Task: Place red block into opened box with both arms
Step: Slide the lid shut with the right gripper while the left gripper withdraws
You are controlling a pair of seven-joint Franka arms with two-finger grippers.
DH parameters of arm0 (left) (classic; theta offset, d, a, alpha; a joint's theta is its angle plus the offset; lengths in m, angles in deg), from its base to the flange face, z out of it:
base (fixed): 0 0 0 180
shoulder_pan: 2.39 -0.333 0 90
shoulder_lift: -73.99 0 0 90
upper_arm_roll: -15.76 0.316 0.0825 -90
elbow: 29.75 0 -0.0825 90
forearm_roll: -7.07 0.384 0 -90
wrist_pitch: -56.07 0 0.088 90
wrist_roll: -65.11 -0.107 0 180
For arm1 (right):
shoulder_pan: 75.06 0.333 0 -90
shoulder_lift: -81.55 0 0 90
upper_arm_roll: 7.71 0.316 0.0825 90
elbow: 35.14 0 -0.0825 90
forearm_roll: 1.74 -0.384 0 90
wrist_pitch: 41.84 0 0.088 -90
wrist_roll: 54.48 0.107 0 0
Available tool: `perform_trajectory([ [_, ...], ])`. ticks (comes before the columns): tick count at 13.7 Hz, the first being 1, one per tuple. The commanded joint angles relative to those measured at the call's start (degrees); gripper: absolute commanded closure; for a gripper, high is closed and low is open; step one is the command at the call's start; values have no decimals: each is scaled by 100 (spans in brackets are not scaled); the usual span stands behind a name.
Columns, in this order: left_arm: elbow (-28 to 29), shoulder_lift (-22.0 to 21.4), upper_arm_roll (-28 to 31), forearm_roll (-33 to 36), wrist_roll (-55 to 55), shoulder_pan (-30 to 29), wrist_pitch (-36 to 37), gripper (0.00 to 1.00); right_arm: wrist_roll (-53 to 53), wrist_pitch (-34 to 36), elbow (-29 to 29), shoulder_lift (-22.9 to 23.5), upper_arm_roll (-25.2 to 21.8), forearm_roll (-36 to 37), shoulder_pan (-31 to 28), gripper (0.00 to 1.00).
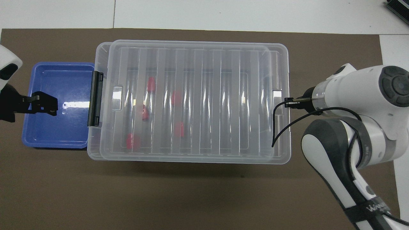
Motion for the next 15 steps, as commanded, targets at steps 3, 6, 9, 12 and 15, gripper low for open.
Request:
perform_trajectory([
  [3, 33, -219, 217, -55, -1206, -64, 512, 0, 12, -207, -108, 40, 26, -450, 192, 100],
  [6, 94, -236, 217, -47, -1259, -55, 442, 0, -5, -321, -108, 66, 26, -496, 219, 100],
  [9, 94, -236, 208, -47, -1251, -72, 399, 0, -23, -286, -55, 40, 9, -487, 149, 100],
  [12, 112, -236, 208, -47, -1251, -81, 319, 0, 29, -146, -29, -91, -26, -408, -35, 100],
  [15, 191, -245, 199, -55, -1251, -125, 240, 0, 187, 311, -11, -276, -53, -382, -439, 100],
])
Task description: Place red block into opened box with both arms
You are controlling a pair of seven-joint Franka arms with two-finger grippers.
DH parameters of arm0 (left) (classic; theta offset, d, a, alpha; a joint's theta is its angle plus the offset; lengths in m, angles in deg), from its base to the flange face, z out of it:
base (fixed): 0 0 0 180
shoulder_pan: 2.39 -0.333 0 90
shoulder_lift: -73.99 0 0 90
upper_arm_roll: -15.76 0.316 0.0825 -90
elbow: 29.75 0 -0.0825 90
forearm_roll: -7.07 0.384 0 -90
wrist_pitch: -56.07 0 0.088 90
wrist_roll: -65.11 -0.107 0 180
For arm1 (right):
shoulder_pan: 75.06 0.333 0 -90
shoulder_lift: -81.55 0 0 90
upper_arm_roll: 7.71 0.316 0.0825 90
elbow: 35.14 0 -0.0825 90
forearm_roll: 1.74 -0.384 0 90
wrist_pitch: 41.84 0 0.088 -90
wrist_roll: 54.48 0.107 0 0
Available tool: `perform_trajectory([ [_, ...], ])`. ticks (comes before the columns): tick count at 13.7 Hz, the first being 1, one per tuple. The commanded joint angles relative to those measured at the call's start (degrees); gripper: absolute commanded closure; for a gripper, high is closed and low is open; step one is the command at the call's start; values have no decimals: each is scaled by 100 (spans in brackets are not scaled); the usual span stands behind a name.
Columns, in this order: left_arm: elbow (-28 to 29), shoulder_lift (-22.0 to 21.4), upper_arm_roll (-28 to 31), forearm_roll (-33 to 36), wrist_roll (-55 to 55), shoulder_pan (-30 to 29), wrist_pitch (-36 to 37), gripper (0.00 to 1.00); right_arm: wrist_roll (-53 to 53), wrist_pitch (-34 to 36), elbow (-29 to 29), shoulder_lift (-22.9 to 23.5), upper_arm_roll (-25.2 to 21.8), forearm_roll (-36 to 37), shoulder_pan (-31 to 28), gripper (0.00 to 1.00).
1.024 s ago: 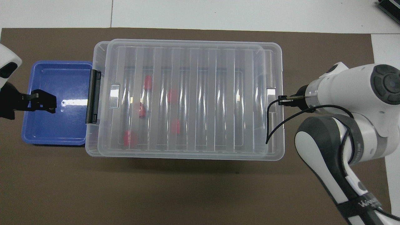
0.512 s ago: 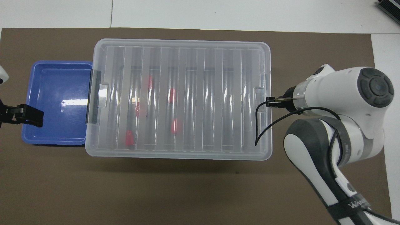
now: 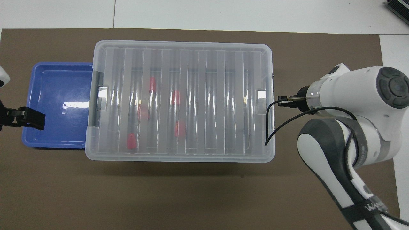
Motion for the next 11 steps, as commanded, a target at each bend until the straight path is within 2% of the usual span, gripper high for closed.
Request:
perform_trajectory([
  [1, 169, -101, -32, -52, -75, -105, -197, 0, 294, 360, -7, -223, 19, 5, -436, 77],
  [2, 187, -74, -15, -52, -84, -105, -337, 0, 313, 405, 37, -249, 19, 119, -559, 9],
  [3, 248, -39, -6, -52, -84, -114, -417, 0, 348, 449, 150, -267, 10, 311, -630, 0],
  [6, 240, 84, 3, -52, -84, -105, -417, 0, 366, 1107, 774, -197, 28, 997, -815, 0],
  [9, 196, 110, -49, -60, -84, -201, -391, 0, 488, 1905, 1467, -144, 37, 894, -930, 0],
  [11, 204, 102, -382, -201, -84, -595, -382, 0, 882, 2337, 1829, -39, 45, 911, -912, 0],
])
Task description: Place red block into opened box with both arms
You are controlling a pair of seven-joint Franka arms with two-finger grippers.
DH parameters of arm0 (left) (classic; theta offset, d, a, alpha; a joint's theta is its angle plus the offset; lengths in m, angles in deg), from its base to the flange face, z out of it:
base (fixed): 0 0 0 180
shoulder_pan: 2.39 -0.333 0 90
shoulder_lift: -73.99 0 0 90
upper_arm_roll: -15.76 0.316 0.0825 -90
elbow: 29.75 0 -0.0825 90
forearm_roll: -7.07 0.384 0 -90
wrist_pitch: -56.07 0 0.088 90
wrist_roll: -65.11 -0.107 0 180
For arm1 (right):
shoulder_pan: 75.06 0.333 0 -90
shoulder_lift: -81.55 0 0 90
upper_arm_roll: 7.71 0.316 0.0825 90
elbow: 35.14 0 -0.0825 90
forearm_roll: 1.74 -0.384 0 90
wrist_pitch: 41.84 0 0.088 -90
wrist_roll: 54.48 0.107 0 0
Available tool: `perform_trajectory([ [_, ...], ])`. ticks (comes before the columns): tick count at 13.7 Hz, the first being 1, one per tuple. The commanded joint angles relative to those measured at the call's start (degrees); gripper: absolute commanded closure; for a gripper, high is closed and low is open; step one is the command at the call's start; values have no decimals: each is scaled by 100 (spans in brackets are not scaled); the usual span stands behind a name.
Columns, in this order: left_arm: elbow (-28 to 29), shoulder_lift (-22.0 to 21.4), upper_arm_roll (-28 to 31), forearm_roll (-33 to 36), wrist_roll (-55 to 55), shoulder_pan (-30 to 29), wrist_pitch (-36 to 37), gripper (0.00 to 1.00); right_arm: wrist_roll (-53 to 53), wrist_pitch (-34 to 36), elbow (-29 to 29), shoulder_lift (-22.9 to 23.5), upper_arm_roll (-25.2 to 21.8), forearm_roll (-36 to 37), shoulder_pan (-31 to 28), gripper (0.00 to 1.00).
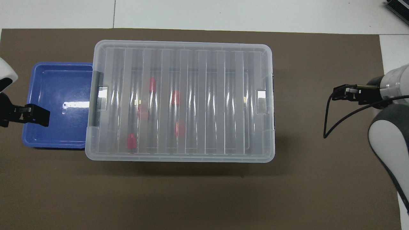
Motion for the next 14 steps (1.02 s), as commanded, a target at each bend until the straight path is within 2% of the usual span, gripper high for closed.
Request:
perform_trajectory([
  [1, 43, -36, -418, -147, -83, -481, -86, 0, 386, 482, 501, 184, 71, 36, -34, 0],
  [5, 43, -71, -463, -147, -83, -561, -77, 0, 264, 930, 590, 87, 80, 36, -17, 0],
  [14, 17, -132, -410, -147, -91, -526, -86, 0, -9, 984, 318, -71, 89, 36, 36, 0],
])
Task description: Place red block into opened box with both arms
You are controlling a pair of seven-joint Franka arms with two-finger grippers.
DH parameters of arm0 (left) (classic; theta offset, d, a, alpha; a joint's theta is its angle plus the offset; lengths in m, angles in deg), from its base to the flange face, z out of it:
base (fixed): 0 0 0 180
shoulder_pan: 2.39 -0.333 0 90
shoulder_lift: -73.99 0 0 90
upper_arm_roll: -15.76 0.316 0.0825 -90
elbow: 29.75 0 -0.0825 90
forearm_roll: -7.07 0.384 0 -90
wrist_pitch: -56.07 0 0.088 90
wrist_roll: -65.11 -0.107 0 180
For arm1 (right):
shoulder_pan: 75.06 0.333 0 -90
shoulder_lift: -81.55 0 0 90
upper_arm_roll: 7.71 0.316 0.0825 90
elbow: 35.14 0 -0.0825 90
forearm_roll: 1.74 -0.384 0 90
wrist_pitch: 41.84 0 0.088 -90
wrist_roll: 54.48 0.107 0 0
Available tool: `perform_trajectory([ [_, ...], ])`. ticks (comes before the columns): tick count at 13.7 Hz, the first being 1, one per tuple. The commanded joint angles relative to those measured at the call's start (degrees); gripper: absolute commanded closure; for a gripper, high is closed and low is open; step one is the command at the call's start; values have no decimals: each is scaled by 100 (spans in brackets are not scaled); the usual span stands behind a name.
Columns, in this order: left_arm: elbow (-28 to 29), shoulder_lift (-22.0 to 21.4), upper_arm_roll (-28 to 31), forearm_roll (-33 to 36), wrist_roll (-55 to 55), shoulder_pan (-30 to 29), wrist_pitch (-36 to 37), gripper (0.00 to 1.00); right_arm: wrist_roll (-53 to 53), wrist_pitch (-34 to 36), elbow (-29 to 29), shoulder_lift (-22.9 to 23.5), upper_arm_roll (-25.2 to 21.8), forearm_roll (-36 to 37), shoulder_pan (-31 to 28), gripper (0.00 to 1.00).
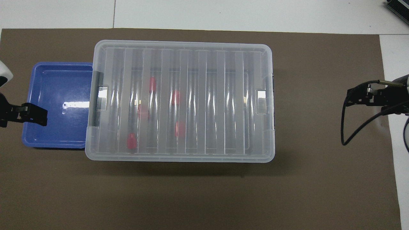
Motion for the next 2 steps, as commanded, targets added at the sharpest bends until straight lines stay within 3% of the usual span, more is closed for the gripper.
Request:
perform_trajectory([
  [1, 29, -78, -35, -87, -69, -116, -76, 0, -134, 35, -111, -105, 46, 36, -10, 0],
  [2, 29, -78, -35, -87, -68, -125, -76, 0, -134, 26, -111, -96, 46, 36, -10, 0],
])
